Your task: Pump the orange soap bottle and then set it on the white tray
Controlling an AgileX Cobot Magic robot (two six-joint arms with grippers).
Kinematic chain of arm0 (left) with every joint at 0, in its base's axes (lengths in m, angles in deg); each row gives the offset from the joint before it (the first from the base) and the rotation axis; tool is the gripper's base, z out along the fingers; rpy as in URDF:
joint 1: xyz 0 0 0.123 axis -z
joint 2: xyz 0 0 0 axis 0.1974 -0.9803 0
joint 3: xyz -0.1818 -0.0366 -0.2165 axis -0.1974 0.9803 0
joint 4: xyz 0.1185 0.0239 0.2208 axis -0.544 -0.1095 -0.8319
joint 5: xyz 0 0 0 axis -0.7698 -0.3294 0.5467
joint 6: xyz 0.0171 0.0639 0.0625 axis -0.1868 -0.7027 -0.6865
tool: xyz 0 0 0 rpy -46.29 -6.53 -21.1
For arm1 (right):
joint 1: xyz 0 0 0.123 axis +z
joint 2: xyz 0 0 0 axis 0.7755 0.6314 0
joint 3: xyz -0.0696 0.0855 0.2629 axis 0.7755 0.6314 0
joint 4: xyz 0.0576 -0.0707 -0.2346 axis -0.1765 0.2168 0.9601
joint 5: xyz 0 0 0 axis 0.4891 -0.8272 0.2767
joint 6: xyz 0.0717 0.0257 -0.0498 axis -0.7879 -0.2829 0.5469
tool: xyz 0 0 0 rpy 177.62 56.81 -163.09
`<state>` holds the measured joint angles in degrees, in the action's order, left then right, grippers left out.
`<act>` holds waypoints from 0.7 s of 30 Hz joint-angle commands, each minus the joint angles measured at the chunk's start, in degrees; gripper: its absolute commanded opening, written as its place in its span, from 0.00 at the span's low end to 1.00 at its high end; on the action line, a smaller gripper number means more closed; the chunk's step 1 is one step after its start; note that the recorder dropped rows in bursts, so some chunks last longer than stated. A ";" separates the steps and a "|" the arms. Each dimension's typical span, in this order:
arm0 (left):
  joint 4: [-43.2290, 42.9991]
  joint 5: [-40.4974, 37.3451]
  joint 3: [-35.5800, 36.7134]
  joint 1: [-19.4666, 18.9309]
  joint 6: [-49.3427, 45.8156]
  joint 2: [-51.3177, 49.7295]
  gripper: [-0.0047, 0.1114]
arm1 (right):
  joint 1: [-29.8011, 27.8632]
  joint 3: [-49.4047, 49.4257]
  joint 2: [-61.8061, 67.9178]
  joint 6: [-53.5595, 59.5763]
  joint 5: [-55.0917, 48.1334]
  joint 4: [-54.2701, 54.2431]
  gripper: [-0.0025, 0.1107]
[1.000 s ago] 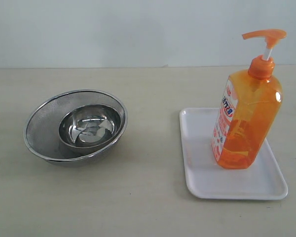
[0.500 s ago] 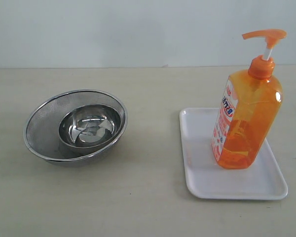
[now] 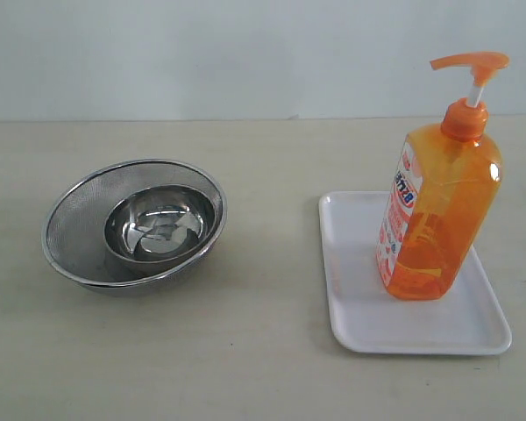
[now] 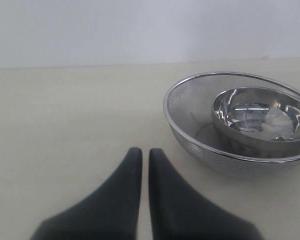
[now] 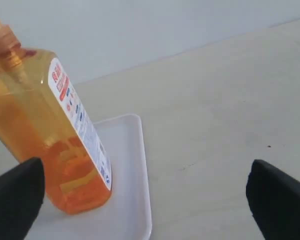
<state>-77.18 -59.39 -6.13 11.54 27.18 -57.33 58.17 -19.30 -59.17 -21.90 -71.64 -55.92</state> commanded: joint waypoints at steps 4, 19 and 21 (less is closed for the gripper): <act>0.57 0.17 0.23 -0.09 0.39 0.13 0.08 | -0.41 0.01 -0.30 35.96 0.15 -21.05 0.95; 0.57 0.17 0.23 -0.09 0.39 0.13 0.08 | -0.41 0.01 -0.30 37.31 -1.49 -21.41 0.95; 0.57 0.17 0.23 -0.09 0.39 0.13 0.08 | -0.41 0.01 -0.30 37.31 -1.49 -21.41 0.95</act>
<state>-77.18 -59.39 -6.13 11.54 27.18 -57.33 58.17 -19.30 -59.17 14.74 -73.13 -77.56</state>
